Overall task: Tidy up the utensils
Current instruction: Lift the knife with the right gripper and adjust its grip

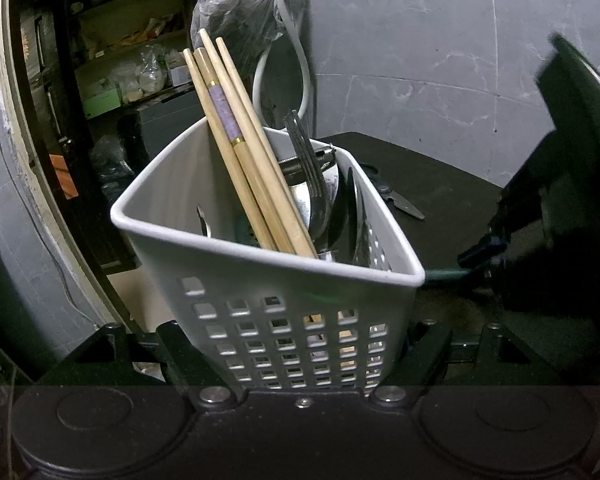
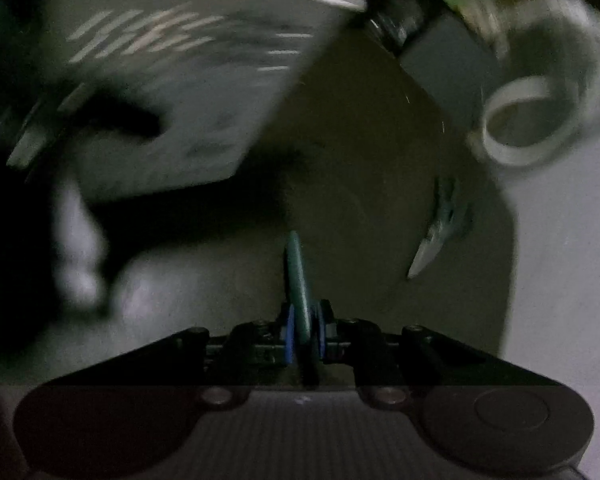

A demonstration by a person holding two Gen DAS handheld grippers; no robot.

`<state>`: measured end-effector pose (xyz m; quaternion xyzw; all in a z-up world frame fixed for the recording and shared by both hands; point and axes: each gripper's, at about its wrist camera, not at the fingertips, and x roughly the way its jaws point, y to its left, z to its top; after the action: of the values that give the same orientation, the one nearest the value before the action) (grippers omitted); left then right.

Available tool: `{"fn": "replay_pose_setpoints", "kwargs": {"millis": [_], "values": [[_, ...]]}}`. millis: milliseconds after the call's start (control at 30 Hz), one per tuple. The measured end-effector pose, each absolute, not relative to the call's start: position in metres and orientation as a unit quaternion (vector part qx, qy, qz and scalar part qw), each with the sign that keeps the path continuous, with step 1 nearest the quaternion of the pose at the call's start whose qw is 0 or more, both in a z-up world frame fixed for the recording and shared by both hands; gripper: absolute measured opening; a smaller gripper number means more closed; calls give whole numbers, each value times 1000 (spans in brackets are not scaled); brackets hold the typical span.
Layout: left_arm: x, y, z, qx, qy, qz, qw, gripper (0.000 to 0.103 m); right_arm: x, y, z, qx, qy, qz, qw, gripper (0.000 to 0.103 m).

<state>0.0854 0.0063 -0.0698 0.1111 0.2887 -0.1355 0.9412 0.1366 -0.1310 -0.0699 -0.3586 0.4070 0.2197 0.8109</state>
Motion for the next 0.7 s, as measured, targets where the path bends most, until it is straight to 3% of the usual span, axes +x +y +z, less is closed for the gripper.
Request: {"fn": "replay_pose_setpoints", "kwargs": {"millis": [100,233,467,700], "values": [[85,6,-70,112,288,-136,941,80,164,-157,-59,-250,464,236,816,12],[86,7,-70,111,288,-136,941,80,179,-174,-56,-203,491,250,810,13],[86,7,-70,112,288,-136,941,81,185,-168,-65,-221,509,274,785,17],[85,8,-70,110,288,-135,942,81,167,-141,-73,-320,483,283,764,18]]}}
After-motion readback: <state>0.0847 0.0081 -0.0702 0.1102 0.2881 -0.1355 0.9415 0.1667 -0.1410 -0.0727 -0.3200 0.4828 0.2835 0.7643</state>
